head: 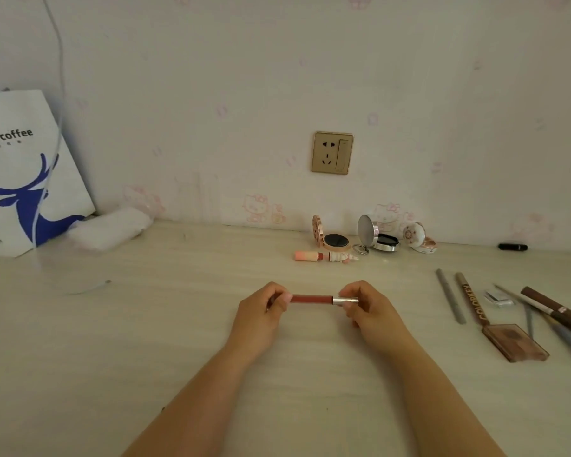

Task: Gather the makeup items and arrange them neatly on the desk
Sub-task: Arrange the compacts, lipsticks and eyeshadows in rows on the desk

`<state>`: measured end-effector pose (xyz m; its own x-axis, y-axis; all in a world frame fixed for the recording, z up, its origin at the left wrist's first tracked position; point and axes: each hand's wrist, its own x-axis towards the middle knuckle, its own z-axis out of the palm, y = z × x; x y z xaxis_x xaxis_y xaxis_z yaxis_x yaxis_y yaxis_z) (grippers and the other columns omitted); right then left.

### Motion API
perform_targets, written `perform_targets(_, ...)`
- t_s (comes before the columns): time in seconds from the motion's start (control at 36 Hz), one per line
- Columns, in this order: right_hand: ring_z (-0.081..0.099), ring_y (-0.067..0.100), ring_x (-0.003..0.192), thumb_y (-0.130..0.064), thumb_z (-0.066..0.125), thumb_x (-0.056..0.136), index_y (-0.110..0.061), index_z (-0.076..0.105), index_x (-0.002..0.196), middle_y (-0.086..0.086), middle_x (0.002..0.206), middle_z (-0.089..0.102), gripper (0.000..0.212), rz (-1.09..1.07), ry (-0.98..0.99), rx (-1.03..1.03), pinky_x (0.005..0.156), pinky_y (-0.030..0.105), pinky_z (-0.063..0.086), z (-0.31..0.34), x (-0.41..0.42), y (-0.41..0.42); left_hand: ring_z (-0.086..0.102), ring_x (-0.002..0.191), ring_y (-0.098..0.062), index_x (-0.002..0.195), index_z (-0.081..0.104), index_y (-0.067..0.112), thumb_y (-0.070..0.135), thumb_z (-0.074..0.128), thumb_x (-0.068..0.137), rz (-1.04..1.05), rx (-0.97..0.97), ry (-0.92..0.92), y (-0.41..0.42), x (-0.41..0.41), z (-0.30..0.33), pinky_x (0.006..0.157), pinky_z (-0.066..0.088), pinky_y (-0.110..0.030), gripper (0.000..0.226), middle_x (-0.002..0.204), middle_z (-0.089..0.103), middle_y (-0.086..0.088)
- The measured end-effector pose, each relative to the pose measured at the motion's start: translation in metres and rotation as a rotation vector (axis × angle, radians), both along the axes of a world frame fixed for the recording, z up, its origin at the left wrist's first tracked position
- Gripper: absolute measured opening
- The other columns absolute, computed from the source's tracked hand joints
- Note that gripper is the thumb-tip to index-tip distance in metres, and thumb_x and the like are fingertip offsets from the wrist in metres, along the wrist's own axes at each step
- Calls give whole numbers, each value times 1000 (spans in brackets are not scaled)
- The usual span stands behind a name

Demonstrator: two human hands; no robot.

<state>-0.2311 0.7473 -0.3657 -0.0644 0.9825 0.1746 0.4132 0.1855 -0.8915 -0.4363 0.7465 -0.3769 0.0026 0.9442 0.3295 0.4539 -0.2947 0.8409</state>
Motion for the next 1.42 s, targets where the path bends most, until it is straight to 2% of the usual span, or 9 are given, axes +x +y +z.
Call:
perform_targets(0.14, 51, 9, 58, -24, 48, 96, -24, 61, 88, -3, 73, 64, 15, 14, -23, -20, 56, 18, 44, 1, 2, -1, 50, 67, 0, 77, 57, 28, 21, 55, 93, -7, 7, -14, -3, -2, 3, 62, 36, -5, 17, 73, 58, 12)
perform_targets(0.31, 50, 6, 59, -10, 59, 88, -28, 59, 81, -6, 71, 58, 19, -3, -76, 26, 54, 11, 41, -1, 5, 2, 51, 73, -2, 82, 60, 25, 22, 56, 92, -3, -2, 3, -4, -2, 4, 63, 35, -4, 11, 78, 60, 10)
perform_targets(0.42, 52, 6, 68, -28, 59, 90, -29, 63, 89, -8, 78, 62, 4, -9, -121, 21, 60, 14, 39, -2, 4, 1, 52, 73, -1, 81, 59, 27, 21, 57, 92, -5, 9, -8, -4, -1, 4, 63, 34, -4, 13, 78, 61, 11)
perform_targets(0.53, 47, 7, 56, -35, 46, 96, -23, 58, 68, -9, 60, 57, 32, -63, -225, 29, 52, 15, 32, -4, 5, 2, 52, 73, 0, 79, 58, 30, 21, 57, 92, -1, 14, -19, -5, -1, 5, 64, 34, -3, 16, 78, 61, 13)
perform_targets(0.78, 50, 4, 67, -30, 58, 90, -34, 58, 91, -10, 79, 59, 4, -23, -198, 9, 60, 15, 36, -5, 5, 1, 52, 75, -2, 85, 63, 21, 21, 58, 91, 18, -1, -15, -3, -2, 2, 64, 35, -5, 8, 82, 62, 8)
perform_targets(0.86, 48, 5, 61, -29, 46, 96, -30, 57, 74, -11, 68, 60, 25, -22, -235, 11, 57, 18, 35, -6, 4, 2, 53, 77, -2, 86, 63, 23, 22, 57, 92, 15, -8, -4, -3, -2, 2, 66, 36, -6, 8, 84, 63, 8)
perform_targets(1.03, 48, 4, 68, -24, 62, 88, -32, 54, 84, -10, 79, 56, 12, -24, -217, 20, 59, 13, 36, -8, 5, 4, 55, 82, -5, 86, 63, 25, 23, 57, 92, 26, -16, 19, -2, -1, 1, 68, 36, -7, 8, 86, 64, 9)
perform_targets(1.17, 50, 10, 65, -28, 45, 97, -27, 59, 76, -13, 68, 58, 26, -20, -247, 0, 59, 18, 36, -7, 4, 4, 54, 80, -3, 85, 62, 27, 23, 57, 91, 28, -9, 17, -2, -2, 1, 67, 36, -6, 9, 84, 63, 12)
perform_targets(1.42, 54, 11, 86, -21, 54, 93, -24, 59, 97, -7, 92, 61, 7, -55, -441, 94, 76, 23, 44, -5, 4, 14, 52, 75, -1, 84, 62, 28, 25, 58, 91, 61, -46, 63, 14, 3, -2, 64, 36, -3, 8, 80, 60, 15)
